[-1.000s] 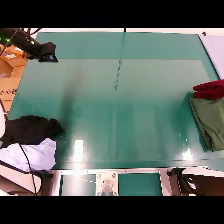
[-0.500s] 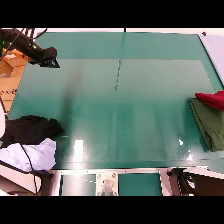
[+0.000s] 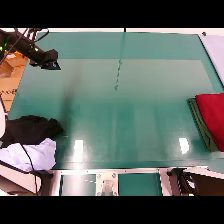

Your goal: Fold the shirts.

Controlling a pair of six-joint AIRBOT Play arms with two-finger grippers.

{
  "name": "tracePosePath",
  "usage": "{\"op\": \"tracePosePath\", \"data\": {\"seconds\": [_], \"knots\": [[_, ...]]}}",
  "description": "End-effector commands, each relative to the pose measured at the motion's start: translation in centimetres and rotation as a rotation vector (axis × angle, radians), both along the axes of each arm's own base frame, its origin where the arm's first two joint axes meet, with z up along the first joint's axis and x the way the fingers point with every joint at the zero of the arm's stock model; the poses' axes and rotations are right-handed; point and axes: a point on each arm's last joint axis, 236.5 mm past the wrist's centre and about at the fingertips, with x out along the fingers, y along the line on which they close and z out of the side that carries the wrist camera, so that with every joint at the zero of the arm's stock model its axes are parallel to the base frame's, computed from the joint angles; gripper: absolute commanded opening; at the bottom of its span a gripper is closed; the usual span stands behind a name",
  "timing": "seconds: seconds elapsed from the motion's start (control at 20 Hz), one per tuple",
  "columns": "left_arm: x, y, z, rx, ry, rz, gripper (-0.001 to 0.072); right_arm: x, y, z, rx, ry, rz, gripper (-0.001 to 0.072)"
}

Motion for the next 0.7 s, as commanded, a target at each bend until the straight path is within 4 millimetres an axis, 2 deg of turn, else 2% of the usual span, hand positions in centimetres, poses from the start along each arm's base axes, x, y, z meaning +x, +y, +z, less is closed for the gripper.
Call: {"op": "tracePosePath", "data": {"seconds": [0.0, 0.05, 0.1, 0.2, 0.3, 0.35, 0.4, 0.5, 0.65], "knots": [[0.1, 0.0, 0.0, -0.001, -0.004, 0.002, 0.0025, -1.2, 1.3, 0.4, 0.073, 0.063, -0.007, 0.0496], [0.2, 0.0, 0.0, -0.001, -0.009, 0.004, 0.0025, -0.4, 1.2, 2.0, 0.057, 0.043, 0.021, 0.0279], [0.4, 0.0, 0.2, -0.002, -0.019, 0.008, 0.0025, 0.3, 1.3, 3.6, 0.045, 0.04, 0.055, 0.0221], [0.5, 0.0, 0.8, -0.001, -0.034, 0.008, 0.0025, 1.4, 2.0, 7.0, 0.029, 0.042, 0.098, 0.022], [0.2, 0.0, 1.6, 0.0, -0.033, 0.003, 0.0025, 4.2, 2.2, 10.1, -0.043, -0.019, 0.165, 0.0216], [-0.2, -0.1, 2.1, 0.0, -0.035, -0.003, 0.0024, 5.8, 2.6, 11.3, -0.07, -0.058, 0.204, 0.0179], [-0.6, -0.1, 2.6, 0.002, -0.039, -0.006, 0.0024, 7.3, 3.3, 12.2, -0.091, -0.089, 0.255, 0.005], [-1.2, -0.1, 4.1, 0.004, -0.064, -0.009, 0.0023, 10.6, 5.1, 12.7, -0.151, -0.132, 0.398, 0.0021], [-3.3, -1.5, 4.9, 0.004, -0.074, -0.025, 0.0024, 15.7, 9.8, 12.2, -0.246, -0.214, 0.619, 0.0019]]}}
